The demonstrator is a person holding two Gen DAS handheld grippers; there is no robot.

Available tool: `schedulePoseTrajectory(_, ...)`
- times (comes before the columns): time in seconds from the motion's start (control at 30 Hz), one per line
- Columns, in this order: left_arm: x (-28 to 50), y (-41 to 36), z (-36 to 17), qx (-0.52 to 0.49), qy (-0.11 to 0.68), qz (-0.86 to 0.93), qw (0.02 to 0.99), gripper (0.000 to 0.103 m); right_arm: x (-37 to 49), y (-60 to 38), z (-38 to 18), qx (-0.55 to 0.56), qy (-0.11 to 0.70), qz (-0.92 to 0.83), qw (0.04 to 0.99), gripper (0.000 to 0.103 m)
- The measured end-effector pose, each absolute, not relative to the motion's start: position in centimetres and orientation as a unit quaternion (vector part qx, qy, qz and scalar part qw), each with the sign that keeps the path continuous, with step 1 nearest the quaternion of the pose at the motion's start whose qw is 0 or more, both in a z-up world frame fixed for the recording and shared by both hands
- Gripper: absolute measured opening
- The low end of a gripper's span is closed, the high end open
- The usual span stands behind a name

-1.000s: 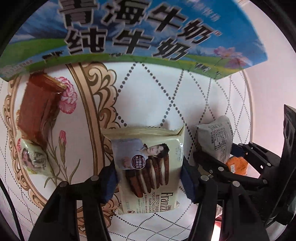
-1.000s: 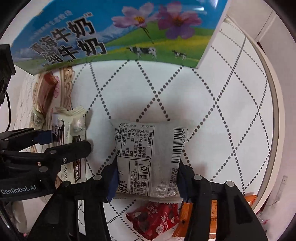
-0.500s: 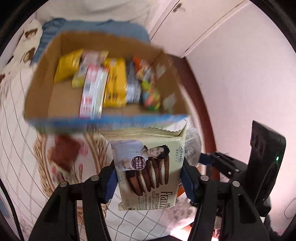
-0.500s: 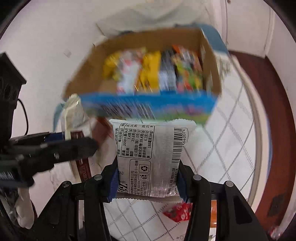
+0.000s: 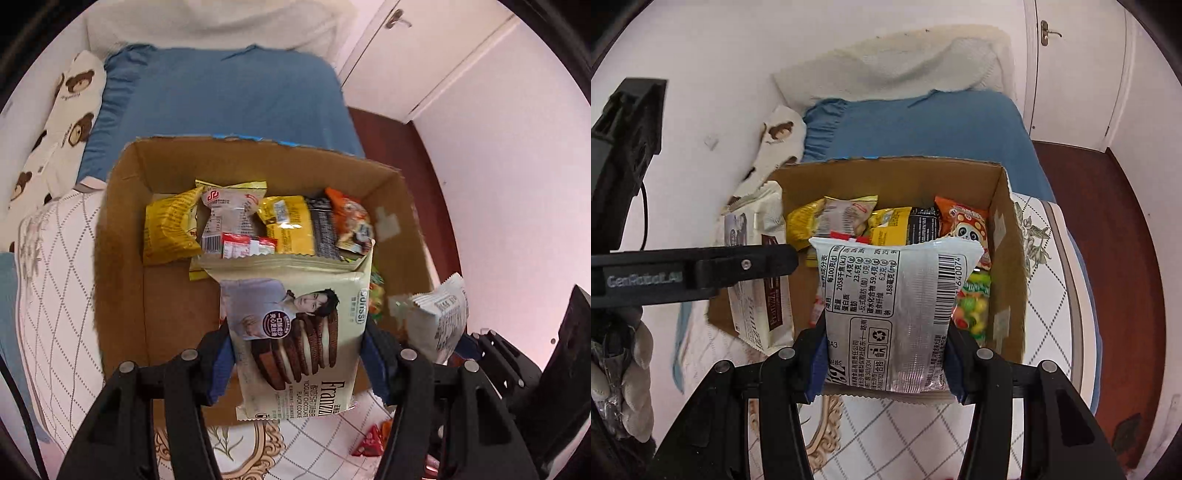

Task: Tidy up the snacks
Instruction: 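Carry both packets into the cardboard box and open both tools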

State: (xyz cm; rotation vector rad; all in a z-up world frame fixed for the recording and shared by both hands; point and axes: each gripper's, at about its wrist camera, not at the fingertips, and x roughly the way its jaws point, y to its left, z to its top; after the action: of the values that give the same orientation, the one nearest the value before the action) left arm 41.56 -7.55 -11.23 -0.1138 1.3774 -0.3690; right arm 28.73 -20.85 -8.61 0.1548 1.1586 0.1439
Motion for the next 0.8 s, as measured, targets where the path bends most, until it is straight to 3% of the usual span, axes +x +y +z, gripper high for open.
schedulePoseTrajectory(0.43,43.6,-8.2,-18.9,-0.031,0.689,-0.147,0.709,0.057,32.2,-18.8,-17.2,0.049,0.618,0.056,0.782,0.054)
schedulePoseTrajectory(0.47,43.6,-8.0,-19.3,-0.031,0.692,-0.142,0.707,0.062,32.1,-19.0,-17.6,0.057,0.625,0.058,0.777,0.055)
schedulePoseTrajectory(0.5,43.5,-8.0,-19.7,-0.029,0.695,-0.138,0.705,0.075,32.2,-19.1,-18.2,0.063,0.633,0.061,0.769,0.058)
schedulePoseTrajectory(0.53,43.4,-7.9,-20.1,-0.028,0.699,-0.135,0.701,0.081,32.2,-19.2,-18.6,0.064,0.641,0.059,0.763,0.071)
schedulePoseTrajectory(0.57,43.3,-7.8,-20.3,-0.029,0.698,-0.135,0.702,0.086,32.1,-19.2,-18.8,0.061,0.647,0.053,0.759,0.091)
schedulePoseTrajectory(0.6,43.2,-7.7,-20.4,-0.027,0.696,-0.133,0.705,0.086,32.1,-19.3,-19.0,0.058,0.649,0.049,0.757,0.097)
schedulePoseTrajectory(0.8,42.4,-7.2,-20.1,-0.03,0.688,-0.137,0.712,0.096,31.5,-20.0,-18.3,0.048,0.639,0.033,0.767,0.098)
